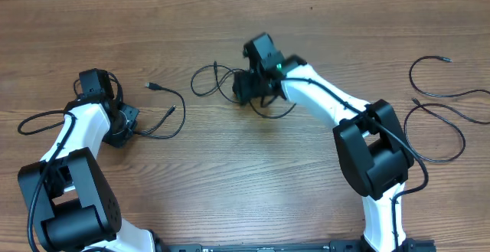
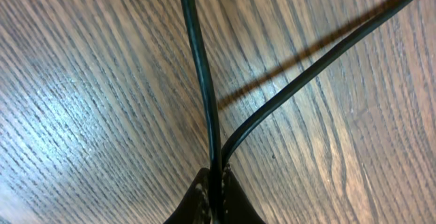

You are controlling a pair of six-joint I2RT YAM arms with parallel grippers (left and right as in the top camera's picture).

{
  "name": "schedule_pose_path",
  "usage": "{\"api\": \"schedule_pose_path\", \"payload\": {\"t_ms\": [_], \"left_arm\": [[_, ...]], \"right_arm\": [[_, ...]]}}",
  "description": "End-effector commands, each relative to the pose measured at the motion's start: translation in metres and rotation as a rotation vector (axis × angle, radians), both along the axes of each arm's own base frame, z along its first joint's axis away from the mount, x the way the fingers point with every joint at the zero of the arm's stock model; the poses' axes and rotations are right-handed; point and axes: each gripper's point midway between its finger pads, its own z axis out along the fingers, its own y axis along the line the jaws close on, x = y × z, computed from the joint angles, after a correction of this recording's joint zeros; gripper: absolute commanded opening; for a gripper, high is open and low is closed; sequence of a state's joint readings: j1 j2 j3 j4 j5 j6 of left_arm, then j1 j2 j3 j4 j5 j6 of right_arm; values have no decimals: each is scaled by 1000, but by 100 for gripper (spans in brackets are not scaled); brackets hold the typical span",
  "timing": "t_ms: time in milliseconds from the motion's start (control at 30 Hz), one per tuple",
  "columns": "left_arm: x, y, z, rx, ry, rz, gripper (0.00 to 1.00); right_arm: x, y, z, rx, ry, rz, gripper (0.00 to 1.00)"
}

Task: Untangle cables
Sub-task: 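Lift the right gripper holding a cable and shift it left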

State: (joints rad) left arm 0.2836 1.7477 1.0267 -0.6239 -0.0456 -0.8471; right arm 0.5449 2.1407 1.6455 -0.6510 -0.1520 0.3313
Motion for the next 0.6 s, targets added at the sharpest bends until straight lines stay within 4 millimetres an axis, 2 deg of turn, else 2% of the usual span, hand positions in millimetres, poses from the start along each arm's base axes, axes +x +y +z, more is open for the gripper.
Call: {"api": "schedule_pose_path", "payload": {"t_ms": [0,100,233,333,433,567], "left_arm": [[2,7,3,35,3,-29,4],[0,9,1,47,12,-26,4],[1,8,2,43,6,-26,5],[7,1,2,3,-22,-38,4],[13,-8,3,-51,-52,-53,4],[17,-9,4,-58,-70,-57,5]], "right_arm": [[22,15,56,35,-137,81,64],[27,20,65,26,-192,140,64],[35,15,55,-26,-217,133,61],[41,17,39,-47,-236,171,57],[51,24,22,-40,-258,173,59],[59,29,-3,-59,-280,217,60]]}}
